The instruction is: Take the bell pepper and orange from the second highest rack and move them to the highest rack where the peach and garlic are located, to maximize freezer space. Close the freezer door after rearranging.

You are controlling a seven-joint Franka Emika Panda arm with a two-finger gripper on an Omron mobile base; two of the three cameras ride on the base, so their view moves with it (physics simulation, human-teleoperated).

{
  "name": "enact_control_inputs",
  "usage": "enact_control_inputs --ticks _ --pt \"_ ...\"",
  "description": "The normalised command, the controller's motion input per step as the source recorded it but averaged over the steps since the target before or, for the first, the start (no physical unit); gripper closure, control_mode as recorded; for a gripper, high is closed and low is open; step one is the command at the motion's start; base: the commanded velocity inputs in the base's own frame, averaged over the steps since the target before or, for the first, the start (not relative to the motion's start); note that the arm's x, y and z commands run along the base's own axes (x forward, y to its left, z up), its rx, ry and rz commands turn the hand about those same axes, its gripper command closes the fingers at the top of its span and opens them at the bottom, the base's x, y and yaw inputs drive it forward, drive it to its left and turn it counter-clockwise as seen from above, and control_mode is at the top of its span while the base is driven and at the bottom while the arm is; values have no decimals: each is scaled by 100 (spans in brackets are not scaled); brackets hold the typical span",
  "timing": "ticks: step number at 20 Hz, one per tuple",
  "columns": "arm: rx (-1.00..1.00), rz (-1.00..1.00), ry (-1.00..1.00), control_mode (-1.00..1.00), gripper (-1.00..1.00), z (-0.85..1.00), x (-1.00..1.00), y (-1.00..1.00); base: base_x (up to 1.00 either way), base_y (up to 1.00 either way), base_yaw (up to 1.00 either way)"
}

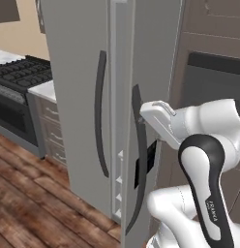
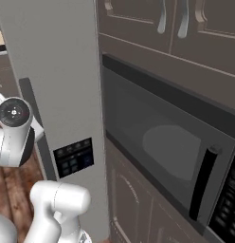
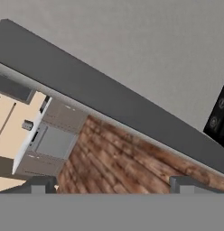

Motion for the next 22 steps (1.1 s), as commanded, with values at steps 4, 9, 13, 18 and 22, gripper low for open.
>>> enact_control_inputs --ticks 4,9,13,18,22 --pt "0 0 0 100 -100 0 0 0 36 1 0" --pt "0 0 0 100 -100 0 0 0 36 0 0" --pt "3 0 -5 -100 -100 0 20 0 18 0 0" --pt "2 1 -11 -100 -100 3 55 -13 0 0 0" --pt "7 1 -11 -100 -100 20 20 -49 0 0 0"
